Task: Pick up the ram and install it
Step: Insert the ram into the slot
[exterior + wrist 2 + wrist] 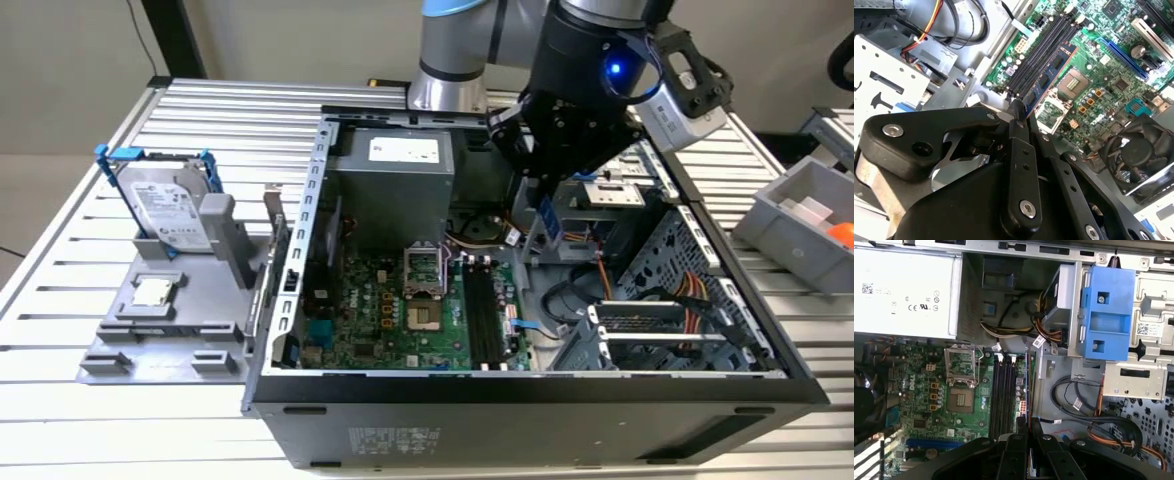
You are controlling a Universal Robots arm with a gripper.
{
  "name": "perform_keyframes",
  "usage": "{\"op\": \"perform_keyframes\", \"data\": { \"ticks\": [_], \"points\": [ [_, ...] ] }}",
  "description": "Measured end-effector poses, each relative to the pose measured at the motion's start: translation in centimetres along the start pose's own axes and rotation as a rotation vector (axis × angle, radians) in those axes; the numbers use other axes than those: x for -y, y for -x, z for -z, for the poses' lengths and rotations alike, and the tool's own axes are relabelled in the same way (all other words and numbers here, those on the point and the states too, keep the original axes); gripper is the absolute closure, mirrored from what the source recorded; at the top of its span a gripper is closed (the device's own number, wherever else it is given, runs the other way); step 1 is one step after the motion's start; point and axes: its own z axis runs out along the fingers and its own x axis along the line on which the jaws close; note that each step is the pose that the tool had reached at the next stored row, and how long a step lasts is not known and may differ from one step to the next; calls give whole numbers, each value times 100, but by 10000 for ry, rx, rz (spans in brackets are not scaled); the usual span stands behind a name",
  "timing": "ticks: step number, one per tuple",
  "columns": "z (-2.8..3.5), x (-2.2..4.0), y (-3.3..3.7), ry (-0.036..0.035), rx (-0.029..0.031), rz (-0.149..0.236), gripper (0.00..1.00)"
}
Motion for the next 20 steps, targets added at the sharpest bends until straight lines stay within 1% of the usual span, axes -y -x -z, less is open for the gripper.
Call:
{"op": "perform_keyframes", "data": {
  "ticks": [11,20],
  "points": [
    [-68,28,10,0,0,-22,100],
    [-125,36,15,-2,0,-37,100]
  ]
}}
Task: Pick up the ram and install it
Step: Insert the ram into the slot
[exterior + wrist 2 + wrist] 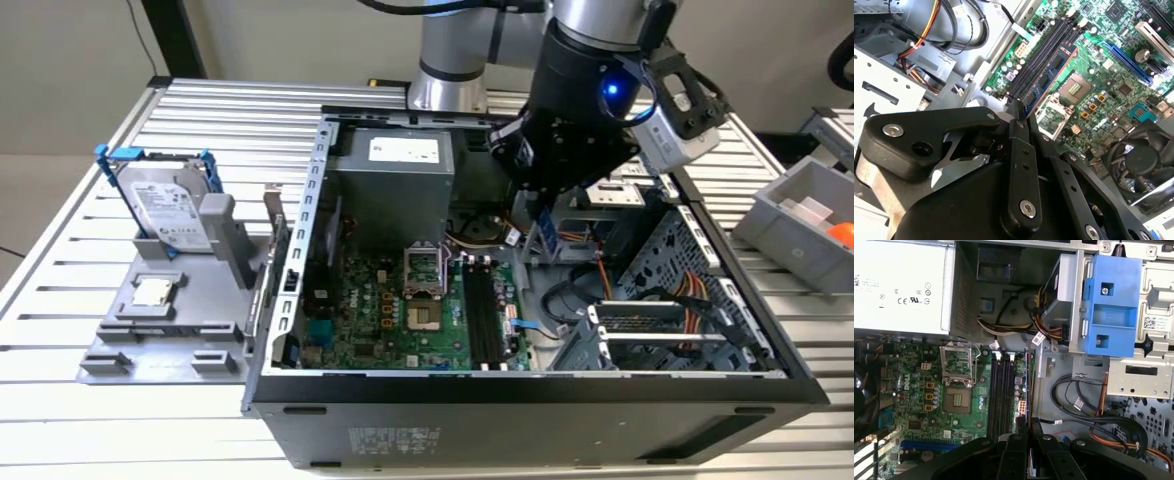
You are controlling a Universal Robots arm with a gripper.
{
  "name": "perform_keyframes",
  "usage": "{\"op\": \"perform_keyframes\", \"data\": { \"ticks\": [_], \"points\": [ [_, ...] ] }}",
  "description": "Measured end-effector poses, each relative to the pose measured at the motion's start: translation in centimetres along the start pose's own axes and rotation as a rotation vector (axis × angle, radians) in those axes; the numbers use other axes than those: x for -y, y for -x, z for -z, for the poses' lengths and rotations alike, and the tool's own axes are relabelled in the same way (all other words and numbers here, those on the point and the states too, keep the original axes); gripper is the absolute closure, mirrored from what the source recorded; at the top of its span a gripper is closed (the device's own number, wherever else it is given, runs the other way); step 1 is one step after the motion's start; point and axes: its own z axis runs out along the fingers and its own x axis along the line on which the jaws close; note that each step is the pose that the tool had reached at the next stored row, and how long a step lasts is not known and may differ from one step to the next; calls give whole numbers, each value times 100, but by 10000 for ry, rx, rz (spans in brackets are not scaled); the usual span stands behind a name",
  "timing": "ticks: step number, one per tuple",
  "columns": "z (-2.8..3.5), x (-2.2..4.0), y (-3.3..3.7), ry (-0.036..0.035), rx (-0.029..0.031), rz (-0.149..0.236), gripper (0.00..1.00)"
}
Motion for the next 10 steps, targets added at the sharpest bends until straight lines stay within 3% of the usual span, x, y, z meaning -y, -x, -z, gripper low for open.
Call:
{"op": "perform_keyframes", "data": {
  "ticks": [10],
  "points": [
    [-61,4,3,1,0,-14,100]
  ]
}}
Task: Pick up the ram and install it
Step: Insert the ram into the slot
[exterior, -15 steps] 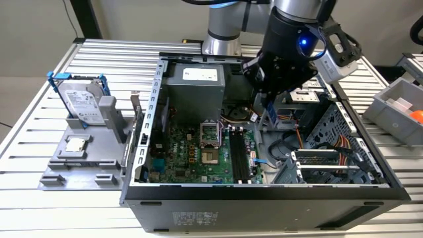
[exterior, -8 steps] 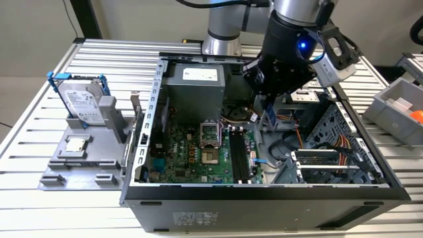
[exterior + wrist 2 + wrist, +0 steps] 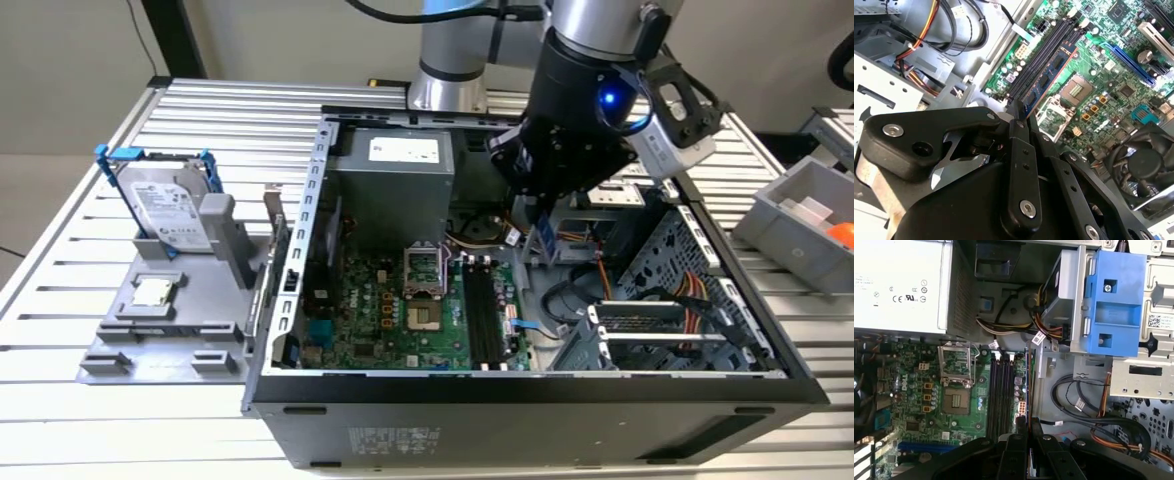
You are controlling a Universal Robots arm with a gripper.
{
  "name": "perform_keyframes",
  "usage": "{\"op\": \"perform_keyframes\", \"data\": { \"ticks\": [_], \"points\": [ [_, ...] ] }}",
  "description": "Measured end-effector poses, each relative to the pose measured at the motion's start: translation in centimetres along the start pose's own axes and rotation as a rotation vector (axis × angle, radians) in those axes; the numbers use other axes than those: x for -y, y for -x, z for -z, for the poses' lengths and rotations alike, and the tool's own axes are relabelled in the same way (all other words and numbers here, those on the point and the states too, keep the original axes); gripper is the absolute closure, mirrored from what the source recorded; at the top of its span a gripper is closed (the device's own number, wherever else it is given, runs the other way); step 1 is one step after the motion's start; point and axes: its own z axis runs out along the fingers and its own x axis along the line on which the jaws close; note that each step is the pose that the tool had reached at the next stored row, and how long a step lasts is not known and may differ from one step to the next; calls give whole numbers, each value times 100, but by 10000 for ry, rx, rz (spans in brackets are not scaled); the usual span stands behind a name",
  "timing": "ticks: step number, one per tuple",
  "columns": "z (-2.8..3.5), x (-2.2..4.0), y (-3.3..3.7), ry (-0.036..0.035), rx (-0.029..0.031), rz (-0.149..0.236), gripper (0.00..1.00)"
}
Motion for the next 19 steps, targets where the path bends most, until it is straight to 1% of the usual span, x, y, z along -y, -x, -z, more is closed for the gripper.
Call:
{"op": "perform_keyframes", "data": {
  "ticks": [19],
  "points": [
    [-112,12,1,0,1,-20,100]
  ]
}}
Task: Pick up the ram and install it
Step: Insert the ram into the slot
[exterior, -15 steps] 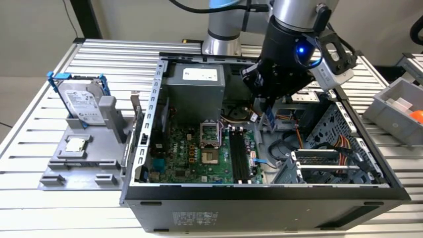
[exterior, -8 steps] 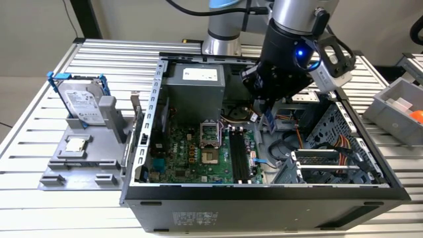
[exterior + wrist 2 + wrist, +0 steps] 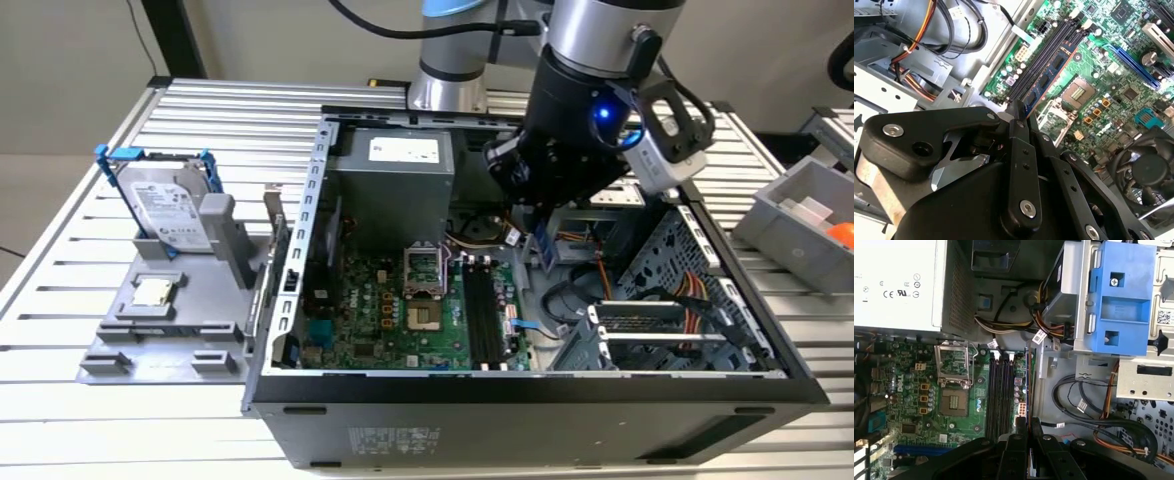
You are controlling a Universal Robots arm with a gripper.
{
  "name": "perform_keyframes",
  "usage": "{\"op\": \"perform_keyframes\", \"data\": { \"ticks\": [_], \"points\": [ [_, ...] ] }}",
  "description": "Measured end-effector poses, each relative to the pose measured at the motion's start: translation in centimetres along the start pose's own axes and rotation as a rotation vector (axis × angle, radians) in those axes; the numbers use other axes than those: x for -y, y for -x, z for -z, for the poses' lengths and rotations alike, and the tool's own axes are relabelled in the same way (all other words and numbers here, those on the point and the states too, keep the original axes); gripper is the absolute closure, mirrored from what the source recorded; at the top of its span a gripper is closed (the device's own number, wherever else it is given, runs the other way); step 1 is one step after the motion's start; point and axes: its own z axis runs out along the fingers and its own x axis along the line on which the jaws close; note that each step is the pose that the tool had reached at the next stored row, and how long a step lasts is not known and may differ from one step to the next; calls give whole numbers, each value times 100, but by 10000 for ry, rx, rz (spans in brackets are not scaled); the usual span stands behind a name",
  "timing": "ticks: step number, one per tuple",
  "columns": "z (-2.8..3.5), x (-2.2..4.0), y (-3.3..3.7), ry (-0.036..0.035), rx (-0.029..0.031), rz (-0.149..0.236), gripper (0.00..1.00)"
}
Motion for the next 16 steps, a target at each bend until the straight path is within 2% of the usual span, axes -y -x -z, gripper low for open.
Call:
{"op": "perform_keyframes", "data": {
  "ticks": [16],
  "points": [
    [-115,33,-4,0,0,-20,100]
  ]
}}
